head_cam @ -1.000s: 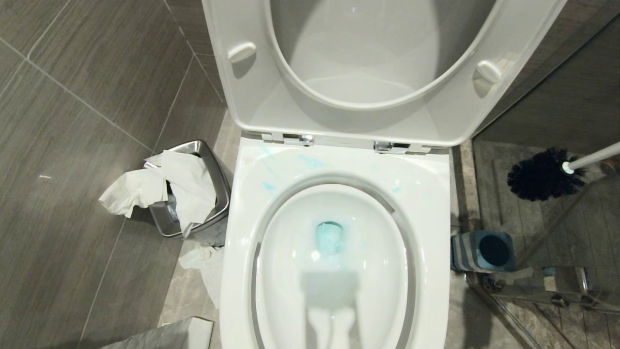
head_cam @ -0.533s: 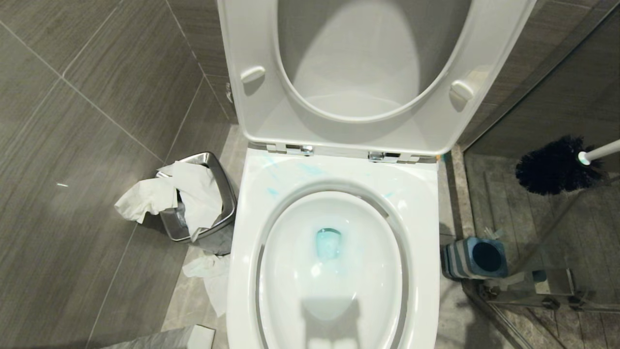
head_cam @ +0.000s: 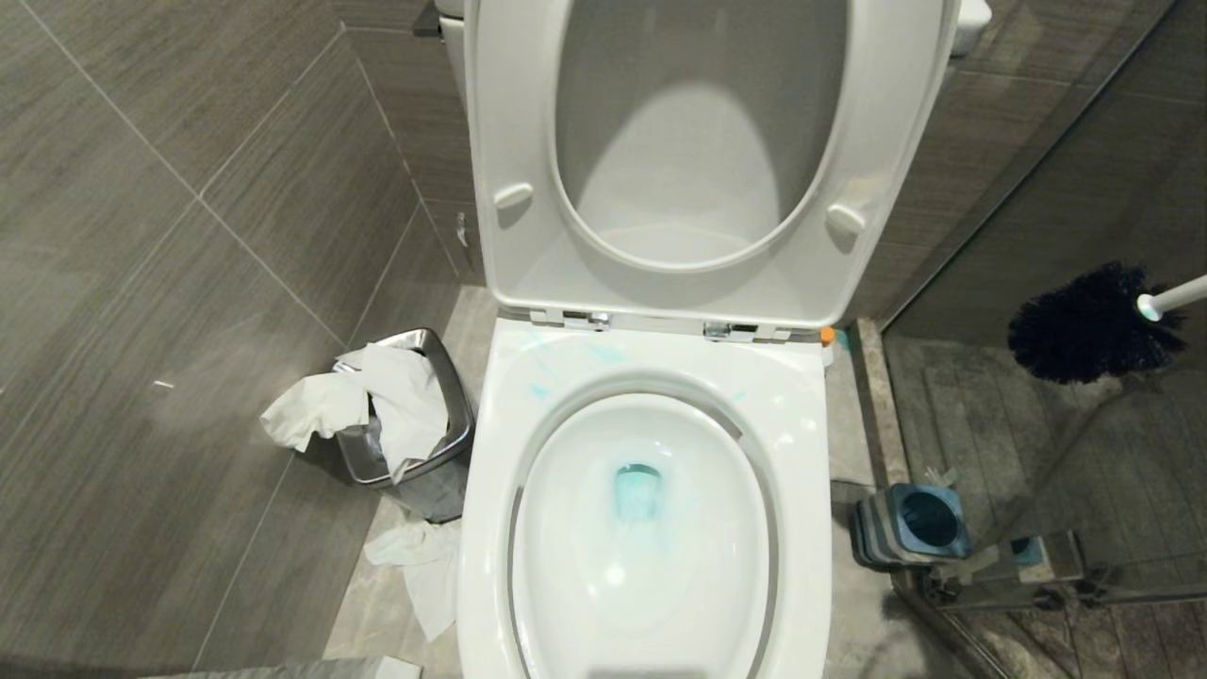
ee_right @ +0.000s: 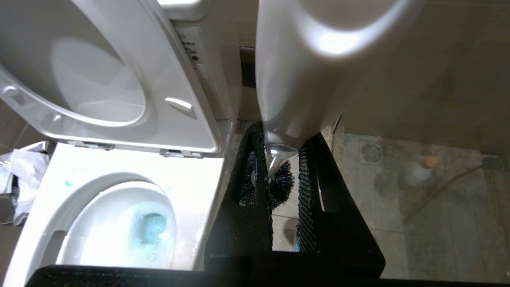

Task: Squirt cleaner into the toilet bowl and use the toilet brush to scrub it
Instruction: Scrub the toilet bowl

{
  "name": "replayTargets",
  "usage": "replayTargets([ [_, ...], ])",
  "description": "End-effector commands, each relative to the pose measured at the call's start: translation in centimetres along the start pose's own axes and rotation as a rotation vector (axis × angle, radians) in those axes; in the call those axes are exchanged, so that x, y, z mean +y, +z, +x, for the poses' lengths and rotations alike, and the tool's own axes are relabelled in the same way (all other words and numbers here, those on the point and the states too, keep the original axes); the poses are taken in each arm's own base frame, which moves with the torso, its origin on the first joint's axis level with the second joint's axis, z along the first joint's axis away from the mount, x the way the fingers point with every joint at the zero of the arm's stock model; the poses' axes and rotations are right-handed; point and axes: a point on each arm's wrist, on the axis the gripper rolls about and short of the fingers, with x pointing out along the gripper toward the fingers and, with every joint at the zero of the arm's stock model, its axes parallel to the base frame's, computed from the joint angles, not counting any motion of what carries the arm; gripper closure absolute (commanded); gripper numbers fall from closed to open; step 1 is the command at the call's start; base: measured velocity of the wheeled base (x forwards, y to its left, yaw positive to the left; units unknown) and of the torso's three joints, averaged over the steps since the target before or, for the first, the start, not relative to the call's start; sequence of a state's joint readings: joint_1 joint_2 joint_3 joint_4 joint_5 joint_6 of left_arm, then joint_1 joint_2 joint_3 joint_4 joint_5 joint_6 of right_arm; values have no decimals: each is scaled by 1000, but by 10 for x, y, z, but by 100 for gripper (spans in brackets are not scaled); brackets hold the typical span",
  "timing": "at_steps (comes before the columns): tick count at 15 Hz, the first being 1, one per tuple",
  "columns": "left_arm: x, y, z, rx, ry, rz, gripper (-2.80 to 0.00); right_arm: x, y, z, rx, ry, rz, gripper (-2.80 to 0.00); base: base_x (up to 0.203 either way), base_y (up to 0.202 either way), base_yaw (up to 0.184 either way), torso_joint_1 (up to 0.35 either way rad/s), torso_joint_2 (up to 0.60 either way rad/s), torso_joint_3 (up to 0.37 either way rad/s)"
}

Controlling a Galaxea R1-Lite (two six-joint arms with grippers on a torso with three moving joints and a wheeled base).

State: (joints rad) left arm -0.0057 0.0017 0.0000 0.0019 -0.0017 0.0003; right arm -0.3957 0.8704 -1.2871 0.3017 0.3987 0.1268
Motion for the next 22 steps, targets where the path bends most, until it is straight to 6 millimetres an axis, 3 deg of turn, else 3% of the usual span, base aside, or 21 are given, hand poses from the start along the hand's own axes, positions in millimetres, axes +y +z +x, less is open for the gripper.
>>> replayTargets([
  [1, 0, 0, 0, 2, 0, 0, 0, -2, -3, 3, 28, 2, 12, 0, 0, 0, 0, -2, 7, 193],
  [12, 0, 0, 0, 1, 0, 0, 0, -6, -6, 16, 143, 60, 65, 0, 0, 0, 0, 1, 0, 202],
  [15, 0, 0, 0, 3, 0, 0, 0, -11, -3, 31, 167, 83, 76, 0, 0, 0, 0, 0, 1, 173],
  [18, 0, 0, 0, 1, 1, -2, 0, -17, -7, 61, 227, 107, 66, 0, 0, 0, 0, 2, 0, 36],
  [22, 0, 0, 0, 2, 0, -1, 0, 13, -14, 98, 290, 172, 31, 0, 0, 0, 0, 0, 0, 0],
])
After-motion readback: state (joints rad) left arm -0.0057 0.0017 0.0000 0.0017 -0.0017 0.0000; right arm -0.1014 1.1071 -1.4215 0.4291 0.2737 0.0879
